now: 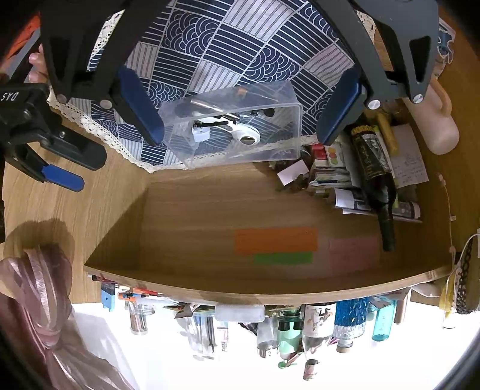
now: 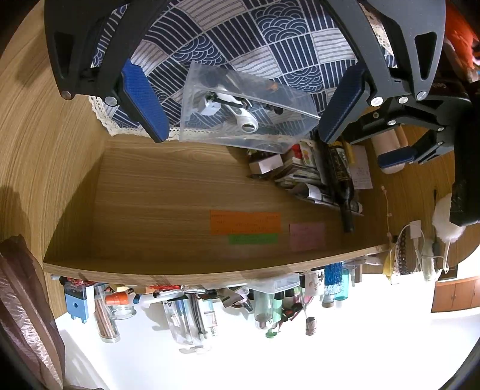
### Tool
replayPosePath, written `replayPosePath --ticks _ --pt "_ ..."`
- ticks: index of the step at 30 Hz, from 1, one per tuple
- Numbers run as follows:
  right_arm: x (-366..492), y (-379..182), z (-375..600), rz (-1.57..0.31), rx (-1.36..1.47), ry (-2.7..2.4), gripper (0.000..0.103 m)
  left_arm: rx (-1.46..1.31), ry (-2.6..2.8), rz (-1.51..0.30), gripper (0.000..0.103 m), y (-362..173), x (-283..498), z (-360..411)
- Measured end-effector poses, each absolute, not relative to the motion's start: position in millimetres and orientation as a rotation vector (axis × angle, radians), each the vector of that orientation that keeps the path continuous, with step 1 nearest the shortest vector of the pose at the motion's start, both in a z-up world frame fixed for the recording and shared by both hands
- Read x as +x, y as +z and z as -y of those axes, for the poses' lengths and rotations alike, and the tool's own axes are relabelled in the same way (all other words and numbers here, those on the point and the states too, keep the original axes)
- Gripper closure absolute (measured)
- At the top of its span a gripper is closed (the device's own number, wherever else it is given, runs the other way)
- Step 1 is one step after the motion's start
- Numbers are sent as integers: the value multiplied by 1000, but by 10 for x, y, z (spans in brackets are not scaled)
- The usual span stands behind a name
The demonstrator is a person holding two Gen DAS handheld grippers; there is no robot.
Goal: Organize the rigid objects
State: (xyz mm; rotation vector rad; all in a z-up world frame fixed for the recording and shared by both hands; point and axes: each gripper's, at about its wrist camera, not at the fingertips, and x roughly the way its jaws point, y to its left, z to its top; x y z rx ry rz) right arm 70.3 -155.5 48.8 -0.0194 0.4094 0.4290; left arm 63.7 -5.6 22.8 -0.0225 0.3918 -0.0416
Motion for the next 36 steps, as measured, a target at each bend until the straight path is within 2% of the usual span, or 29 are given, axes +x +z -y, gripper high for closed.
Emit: replayPosePath --ticks 36 --pt "726 438 1512 -424 12 438 2 -38 -60 -394 0 239 636 73"
